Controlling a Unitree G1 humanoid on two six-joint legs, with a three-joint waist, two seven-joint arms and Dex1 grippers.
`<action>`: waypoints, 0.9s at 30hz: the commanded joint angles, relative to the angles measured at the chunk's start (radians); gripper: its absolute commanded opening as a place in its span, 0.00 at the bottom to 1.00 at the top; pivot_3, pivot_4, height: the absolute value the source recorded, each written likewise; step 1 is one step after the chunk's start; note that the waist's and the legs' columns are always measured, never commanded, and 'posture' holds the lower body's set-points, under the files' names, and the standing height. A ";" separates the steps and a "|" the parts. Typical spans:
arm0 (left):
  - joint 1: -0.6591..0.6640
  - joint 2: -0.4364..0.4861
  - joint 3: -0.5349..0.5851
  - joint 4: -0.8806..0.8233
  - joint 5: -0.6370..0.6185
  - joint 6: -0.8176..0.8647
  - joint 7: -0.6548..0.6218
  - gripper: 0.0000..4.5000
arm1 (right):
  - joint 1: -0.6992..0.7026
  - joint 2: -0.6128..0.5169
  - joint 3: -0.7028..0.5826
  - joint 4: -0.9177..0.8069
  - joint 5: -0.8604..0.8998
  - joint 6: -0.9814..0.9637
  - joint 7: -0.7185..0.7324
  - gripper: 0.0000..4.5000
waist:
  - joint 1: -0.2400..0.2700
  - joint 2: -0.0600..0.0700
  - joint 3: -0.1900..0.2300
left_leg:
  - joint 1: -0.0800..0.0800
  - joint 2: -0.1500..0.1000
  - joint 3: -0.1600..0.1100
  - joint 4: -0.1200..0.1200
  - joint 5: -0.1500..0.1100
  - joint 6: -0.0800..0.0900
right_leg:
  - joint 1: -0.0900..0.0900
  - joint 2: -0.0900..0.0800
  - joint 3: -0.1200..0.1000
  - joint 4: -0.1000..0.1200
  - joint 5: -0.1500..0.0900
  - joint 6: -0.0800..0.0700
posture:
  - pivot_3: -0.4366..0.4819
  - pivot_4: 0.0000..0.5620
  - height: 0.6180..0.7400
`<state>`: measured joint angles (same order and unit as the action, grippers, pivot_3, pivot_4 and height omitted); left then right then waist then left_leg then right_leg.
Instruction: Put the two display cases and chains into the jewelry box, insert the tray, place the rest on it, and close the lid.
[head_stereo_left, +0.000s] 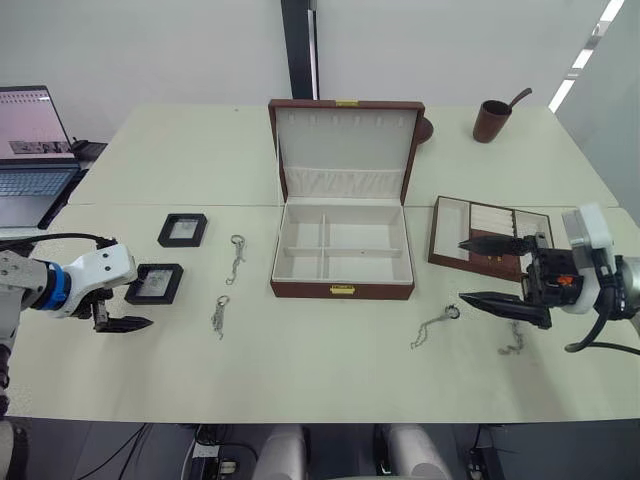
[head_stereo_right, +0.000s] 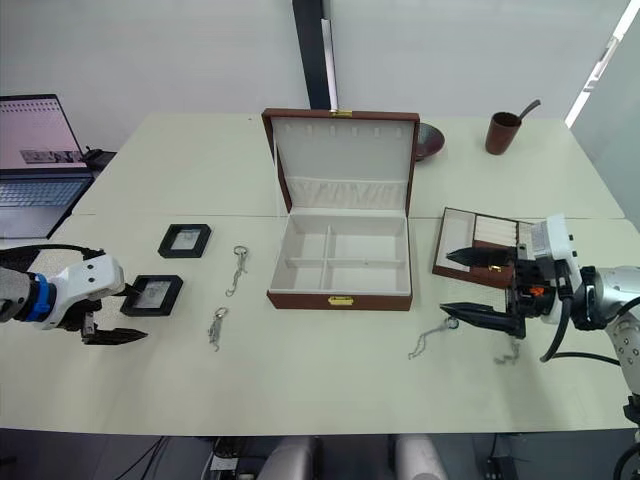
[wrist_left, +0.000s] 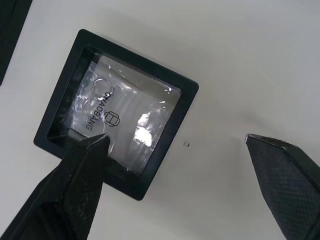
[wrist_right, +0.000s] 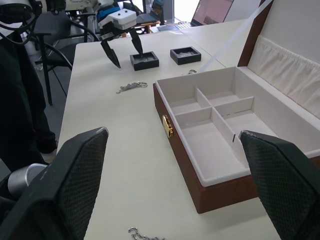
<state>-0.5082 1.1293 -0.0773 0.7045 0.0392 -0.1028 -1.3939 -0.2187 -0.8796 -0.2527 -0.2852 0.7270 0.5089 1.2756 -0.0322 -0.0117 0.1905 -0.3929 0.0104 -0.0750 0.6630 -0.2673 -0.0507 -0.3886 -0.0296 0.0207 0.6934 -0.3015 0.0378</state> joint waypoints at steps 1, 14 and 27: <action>-0.023 0.007 -0.010 0.012 0.013 -0.025 -0.021 0.96 | 0.006 -0.004 -0.037 -0.040 0.028 -0.007 -0.013 1.00 | -0.001 0.000 0.000 | 0.000 0.000 0.000 0.000 0.000 0.000 | 0.000 0.000 0.000 0.000 0.000 0.000 | 0.48 0.27 1.00; -0.036 0.000 -0.026 0.042 0.032 -0.039 -0.026 0.10 | 0.038 -0.015 -0.042 -0.044 0.025 -0.018 -0.010 1.00 | 0.000 0.000 0.000 | 0.000 0.000 0.000 0.000 0.000 0.000 | 0.000 0.000 0.000 0.001 0.000 0.000 | 0.48 0.27 1.00; -0.032 0.005 -0.017 0.034 0.022 -0.023 -0.031 0.01 | 0.028 -0.014 -0.036 -0.029 0.014 -0.025 -0.001 1.00 | 0.000 0.000 0.000 | 0.000 0.000 0.000 0.000 0.000 0.000 | 0.000 0.000 0.000 0.001 0.000 0.000 | 0.48 0.27 1.00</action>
<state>-0.5344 1.1224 -0.1030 0.7427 0.0642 -0.1348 -1.4144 -0.1780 -0.8809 -0.2583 -0.3067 0.7285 0.5058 1.2667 -0.0322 -0.0118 0.1904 -0.3925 0.0105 -0.0752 0.6633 -0.2673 -0.0507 -0.3885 -0.0294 0.0207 0.6942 -0.3015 0.0377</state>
